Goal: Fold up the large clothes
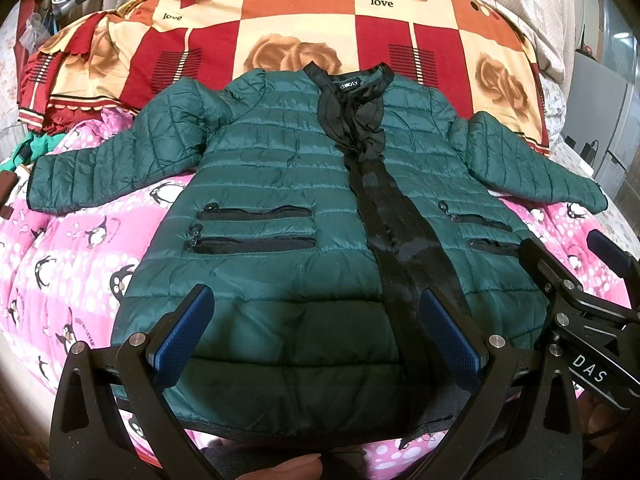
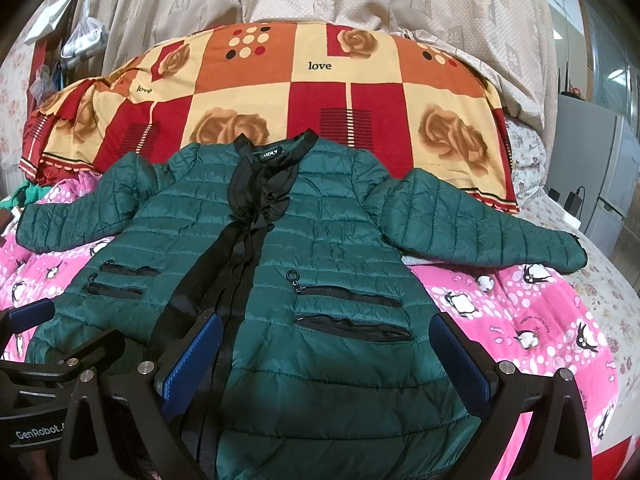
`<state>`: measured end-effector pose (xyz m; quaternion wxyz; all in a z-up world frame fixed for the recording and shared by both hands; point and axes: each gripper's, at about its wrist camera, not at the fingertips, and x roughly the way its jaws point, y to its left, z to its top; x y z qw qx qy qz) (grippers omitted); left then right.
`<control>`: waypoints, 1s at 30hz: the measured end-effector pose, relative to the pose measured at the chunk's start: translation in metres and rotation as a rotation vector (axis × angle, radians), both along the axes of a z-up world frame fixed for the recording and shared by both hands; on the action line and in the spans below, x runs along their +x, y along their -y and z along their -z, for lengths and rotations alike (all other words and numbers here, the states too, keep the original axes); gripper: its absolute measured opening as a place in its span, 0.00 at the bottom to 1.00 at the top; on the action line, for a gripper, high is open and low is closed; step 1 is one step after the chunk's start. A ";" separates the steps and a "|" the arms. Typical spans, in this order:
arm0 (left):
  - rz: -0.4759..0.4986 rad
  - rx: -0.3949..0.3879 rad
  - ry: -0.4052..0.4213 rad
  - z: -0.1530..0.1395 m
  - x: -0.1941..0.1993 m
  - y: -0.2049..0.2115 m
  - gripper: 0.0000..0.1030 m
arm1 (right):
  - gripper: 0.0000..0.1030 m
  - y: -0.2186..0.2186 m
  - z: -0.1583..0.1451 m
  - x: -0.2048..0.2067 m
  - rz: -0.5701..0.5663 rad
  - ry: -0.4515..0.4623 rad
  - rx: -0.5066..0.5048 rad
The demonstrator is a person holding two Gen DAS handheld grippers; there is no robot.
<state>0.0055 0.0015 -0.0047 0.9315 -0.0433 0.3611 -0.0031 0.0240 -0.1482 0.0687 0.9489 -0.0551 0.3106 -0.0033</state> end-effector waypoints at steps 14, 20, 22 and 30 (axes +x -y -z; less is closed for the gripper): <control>0.000 -0.001 -0.001 -0.001 0.001 0.000 1.00 | 0.99 -0.001 -0.001 0.000 0.003 0.004 -0.005; 0.000 0.000 -0.002 -0.001 0.001 0.000 1.00 | 0.99 -0.001 -0.002 -0.001 0.003 0.002 -0.005; 0.000 0.000 -0.002 -0.001 0.001 0.000 1.00 | 0.99 -0.001 -0.002 -0.001 0.003 -0.002 -0.005; 0.000 0.000 -0.003 -0.001 0.001 0.000 1.00 | 0.99 -0.001 -0.002 -0.001 0.003 -0.009 -0.005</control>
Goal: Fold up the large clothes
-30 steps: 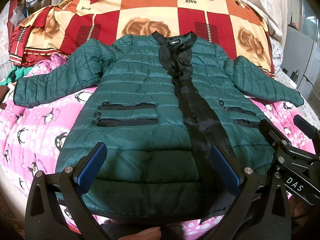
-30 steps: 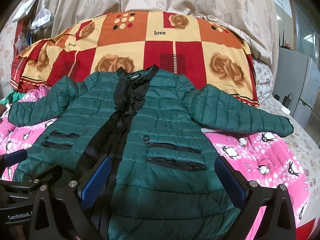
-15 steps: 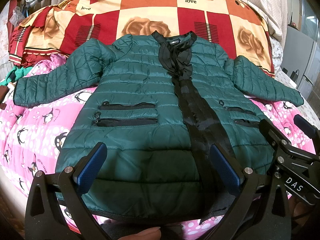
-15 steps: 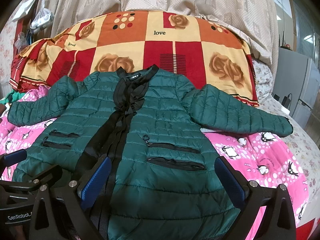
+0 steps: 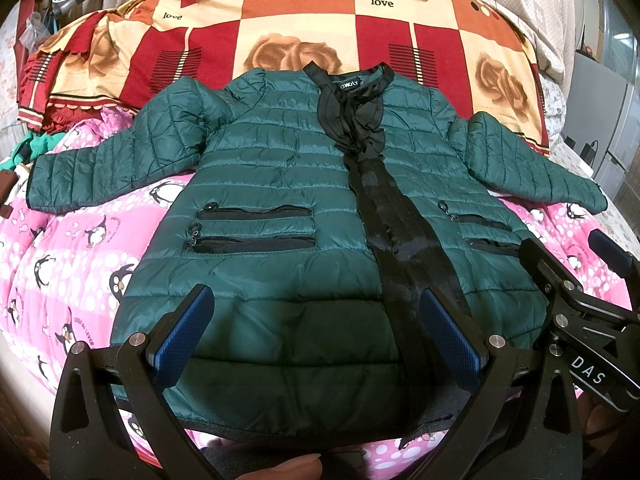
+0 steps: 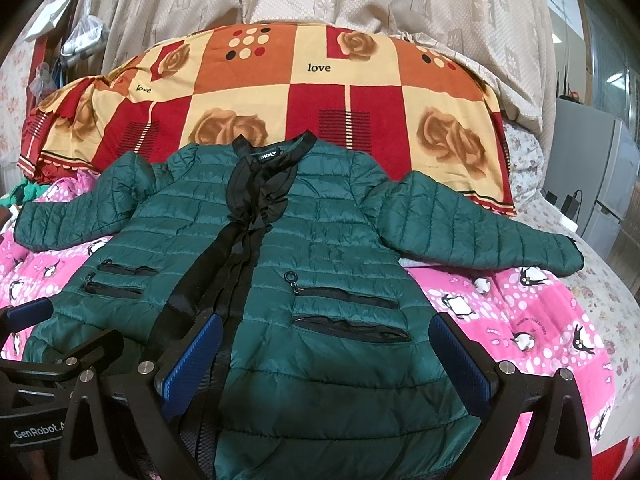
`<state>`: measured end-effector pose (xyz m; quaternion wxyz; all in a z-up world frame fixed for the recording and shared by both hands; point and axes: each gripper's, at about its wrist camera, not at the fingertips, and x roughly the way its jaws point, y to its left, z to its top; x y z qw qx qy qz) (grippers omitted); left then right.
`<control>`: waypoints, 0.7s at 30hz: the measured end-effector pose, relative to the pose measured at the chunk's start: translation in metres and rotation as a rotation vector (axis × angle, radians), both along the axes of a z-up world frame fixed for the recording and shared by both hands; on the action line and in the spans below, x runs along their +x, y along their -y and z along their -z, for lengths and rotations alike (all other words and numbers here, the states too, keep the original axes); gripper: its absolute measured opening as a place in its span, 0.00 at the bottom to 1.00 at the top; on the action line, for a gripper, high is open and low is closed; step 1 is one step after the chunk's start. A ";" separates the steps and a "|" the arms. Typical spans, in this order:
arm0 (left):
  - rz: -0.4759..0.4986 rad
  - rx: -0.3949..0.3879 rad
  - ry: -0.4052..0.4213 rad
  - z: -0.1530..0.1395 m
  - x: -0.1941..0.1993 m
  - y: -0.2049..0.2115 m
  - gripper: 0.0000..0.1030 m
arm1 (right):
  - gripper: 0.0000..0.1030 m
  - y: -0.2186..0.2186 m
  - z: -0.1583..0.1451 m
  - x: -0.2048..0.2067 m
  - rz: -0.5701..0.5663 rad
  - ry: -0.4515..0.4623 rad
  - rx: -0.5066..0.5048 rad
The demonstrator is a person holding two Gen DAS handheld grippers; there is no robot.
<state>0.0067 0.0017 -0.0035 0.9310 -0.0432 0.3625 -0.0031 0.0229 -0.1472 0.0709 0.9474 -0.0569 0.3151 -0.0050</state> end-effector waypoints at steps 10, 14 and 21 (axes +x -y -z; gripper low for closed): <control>-0.020 -0.017 -0.014 -0.005 -0.006 0.000 1.00 | 0.99 0.000 0.003 -0.004 0.027 0.011 0.020; -0.060 -0.050 -0.059 -0.011 -0.021 -0.002 1.00 | 0.99 0.016 0.000 -0.004 0.059 0.024 0.058; -0.093 0.067 0.022 -0.036 -0.035 -0.007 1.00 | 0.99 0.027 0.000 -0.001 0.073 -0.102 0.077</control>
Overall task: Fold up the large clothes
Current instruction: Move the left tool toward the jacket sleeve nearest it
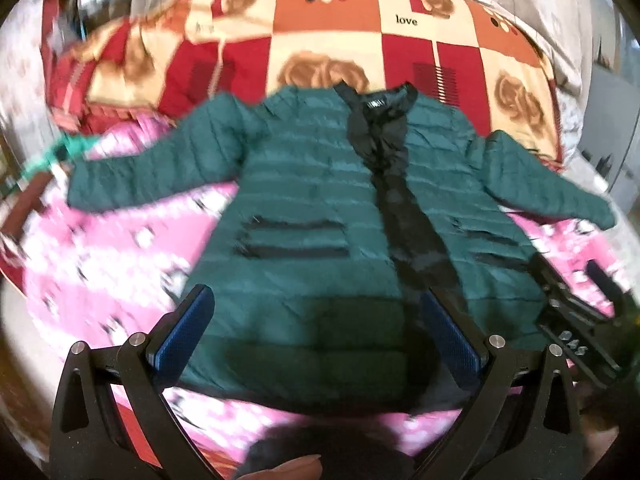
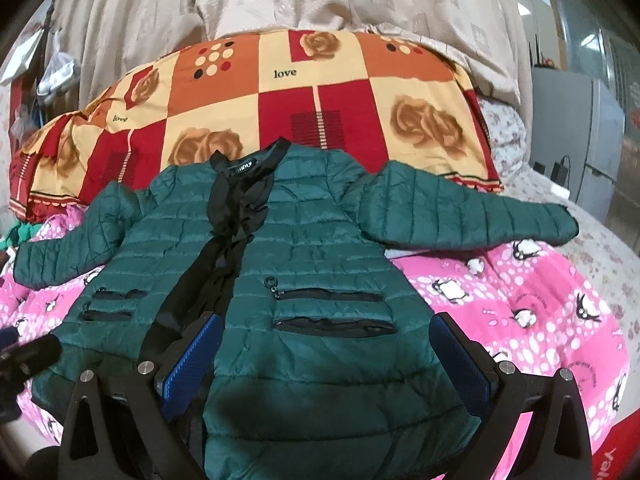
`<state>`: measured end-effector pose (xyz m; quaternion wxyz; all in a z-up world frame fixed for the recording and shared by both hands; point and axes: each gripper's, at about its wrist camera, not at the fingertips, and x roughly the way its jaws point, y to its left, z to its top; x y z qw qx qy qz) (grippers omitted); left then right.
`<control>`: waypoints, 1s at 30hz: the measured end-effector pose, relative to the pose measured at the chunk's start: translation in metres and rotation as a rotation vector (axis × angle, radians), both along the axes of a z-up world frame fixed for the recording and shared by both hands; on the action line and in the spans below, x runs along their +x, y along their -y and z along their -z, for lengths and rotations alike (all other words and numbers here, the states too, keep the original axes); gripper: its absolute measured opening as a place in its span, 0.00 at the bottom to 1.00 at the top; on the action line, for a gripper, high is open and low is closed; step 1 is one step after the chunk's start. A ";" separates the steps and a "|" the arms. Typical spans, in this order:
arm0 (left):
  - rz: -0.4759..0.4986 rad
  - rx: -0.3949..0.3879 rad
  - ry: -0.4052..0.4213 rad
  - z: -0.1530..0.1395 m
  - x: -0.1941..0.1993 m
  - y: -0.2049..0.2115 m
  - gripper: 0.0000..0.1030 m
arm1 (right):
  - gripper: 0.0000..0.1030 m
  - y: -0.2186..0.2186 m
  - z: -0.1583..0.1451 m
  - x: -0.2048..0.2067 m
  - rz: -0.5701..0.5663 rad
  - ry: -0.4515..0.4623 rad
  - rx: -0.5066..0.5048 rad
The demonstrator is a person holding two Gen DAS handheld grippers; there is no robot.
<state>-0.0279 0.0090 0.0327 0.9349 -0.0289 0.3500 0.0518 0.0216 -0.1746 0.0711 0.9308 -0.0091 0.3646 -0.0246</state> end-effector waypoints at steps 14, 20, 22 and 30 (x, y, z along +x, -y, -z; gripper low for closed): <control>-0.065 -0.011 0.019 -0.002 0.045 -0.082 1.00 | 0.99 -0.003 -0.001 -0.006 -0.010 0.088 0.021; -0.146 -0.013 -0.020 0.020 0.070 -0.130 1.00 | 0.99 -0.005 -0.001 -0.005 -0.008 0.086 -0.004; -0.172 -0.013 -0.031 0.026 0.074 -0.144 1.00 | 0.99 -0.006 -0.001 -0.005 -0.008 0.083 -0.016; -0.225 -0.047 -0.083 0.048 0.087 -0.183 1.00 | 0.99 -0.009 0.002 -0.002 -0.014 0.066 -0.035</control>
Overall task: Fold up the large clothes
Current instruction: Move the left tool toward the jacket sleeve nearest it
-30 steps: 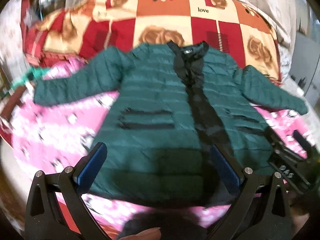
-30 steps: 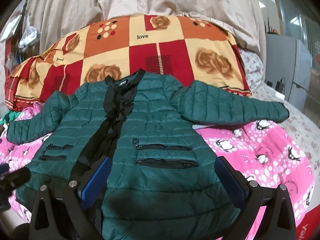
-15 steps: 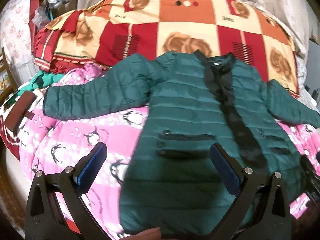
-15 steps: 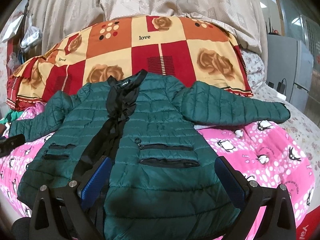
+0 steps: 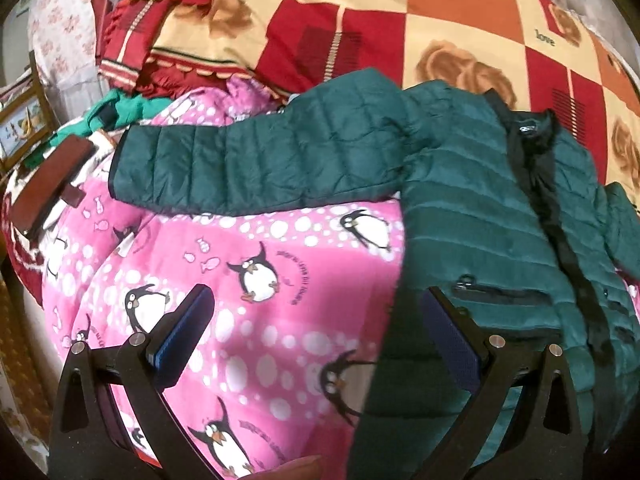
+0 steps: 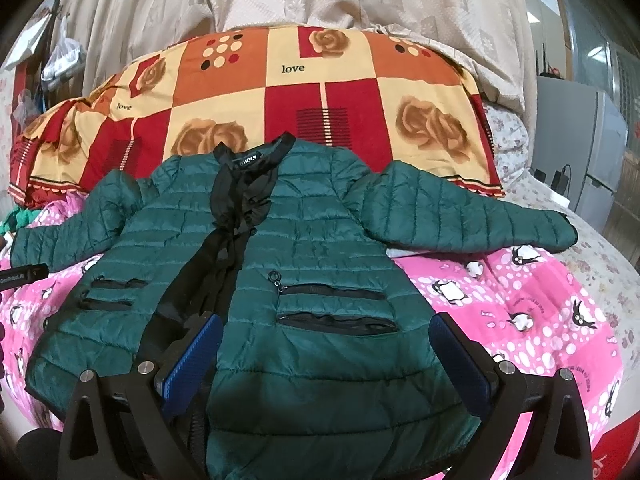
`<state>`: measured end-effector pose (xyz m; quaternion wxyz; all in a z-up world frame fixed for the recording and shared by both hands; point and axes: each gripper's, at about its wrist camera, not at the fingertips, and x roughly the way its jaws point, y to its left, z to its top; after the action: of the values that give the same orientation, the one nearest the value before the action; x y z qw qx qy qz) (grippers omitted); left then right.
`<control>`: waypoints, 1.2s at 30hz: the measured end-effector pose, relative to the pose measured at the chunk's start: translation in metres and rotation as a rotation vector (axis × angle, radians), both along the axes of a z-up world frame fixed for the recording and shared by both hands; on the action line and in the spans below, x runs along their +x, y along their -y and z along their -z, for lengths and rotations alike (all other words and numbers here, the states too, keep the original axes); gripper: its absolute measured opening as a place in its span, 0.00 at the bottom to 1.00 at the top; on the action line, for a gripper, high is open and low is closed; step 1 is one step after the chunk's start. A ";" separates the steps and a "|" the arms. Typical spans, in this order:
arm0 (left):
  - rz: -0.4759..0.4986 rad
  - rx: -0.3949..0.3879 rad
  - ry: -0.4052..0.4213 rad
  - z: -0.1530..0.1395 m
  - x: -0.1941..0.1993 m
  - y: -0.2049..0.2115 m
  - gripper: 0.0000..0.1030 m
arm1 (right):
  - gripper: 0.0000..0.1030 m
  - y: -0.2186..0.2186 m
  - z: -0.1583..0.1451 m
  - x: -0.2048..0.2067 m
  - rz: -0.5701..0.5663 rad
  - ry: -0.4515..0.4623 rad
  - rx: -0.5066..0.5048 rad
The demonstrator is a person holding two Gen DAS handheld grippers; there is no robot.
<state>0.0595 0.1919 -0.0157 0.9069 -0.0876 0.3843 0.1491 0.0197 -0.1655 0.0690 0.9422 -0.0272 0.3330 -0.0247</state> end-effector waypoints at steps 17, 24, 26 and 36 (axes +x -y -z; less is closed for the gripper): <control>0.052 0.101 0.059 -0.009 -0.001 -0.001 1.00 | 0.99 0.011 0.001 0.000 0.001 0.007 0.070; 0.055 0.090 0.088 -0.017 -0.006 0.014 1.00 | 0.99 0.017 0.002 -0.002 0.004 0.014 0.100; 0.063 0.092 0.089 -0.020 -0.006 0.019 1.00 | 0.99 0.016 0.001 -0.003 0.004 0.017 0.102; 0.041 0.135 0.093 -0.026 -0.007 0.030 1.00 | 0.99 0.016 0.000 -0.004 0.003 0.026 0.106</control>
<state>0.0522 0.1617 0.0103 0.9304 -0.0252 0.3326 0.1520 0.0162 -0.1813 0.0692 0.9465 0.0237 0.3217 -0.0087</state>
